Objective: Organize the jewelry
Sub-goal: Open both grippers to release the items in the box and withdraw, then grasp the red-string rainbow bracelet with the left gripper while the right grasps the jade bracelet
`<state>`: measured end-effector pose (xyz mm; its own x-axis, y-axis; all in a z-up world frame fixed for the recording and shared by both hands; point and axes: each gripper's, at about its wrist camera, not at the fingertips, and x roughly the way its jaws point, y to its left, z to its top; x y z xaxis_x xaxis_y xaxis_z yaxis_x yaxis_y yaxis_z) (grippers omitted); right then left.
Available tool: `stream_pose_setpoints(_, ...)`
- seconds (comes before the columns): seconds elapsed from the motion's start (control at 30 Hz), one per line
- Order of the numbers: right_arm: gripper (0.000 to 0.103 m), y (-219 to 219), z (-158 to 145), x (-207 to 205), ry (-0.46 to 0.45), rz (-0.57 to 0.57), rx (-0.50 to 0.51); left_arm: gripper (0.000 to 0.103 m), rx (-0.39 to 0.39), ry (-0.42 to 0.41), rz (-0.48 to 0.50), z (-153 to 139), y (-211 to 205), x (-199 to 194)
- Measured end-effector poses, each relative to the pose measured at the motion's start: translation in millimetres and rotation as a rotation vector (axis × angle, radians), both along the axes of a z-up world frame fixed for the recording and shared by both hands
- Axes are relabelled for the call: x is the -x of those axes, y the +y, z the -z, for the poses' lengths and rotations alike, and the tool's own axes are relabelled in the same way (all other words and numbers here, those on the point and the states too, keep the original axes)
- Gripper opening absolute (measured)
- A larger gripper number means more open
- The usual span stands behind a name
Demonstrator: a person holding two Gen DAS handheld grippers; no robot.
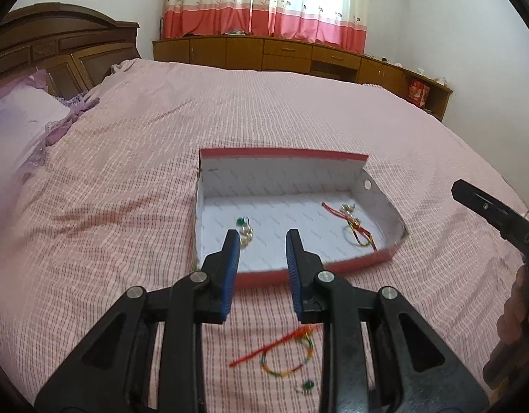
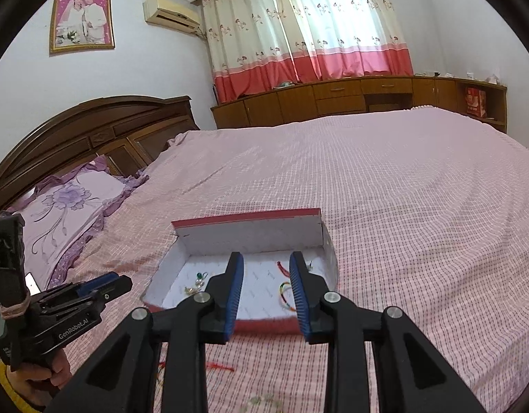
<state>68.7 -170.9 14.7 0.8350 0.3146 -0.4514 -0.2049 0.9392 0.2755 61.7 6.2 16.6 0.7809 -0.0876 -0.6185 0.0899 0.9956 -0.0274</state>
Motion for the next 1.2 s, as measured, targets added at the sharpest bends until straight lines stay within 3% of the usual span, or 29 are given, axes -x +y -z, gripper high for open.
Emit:
stream_pose_setpoints(0.5, 0.03, 3.2, 26.0, 40.0, 0.071, -0.022, 0.004, 0.019, 0.005, 0.111, 0.012, 29.2, 0.6, 29.0)
stream_pose_setpoints(1.2, 0.033, 13.1, 97.4, 46.9, 0.261, -0.059, 0.045, 0.02, -0.025, 0.296, 0.03, 89.0, -5.3, 17.7)
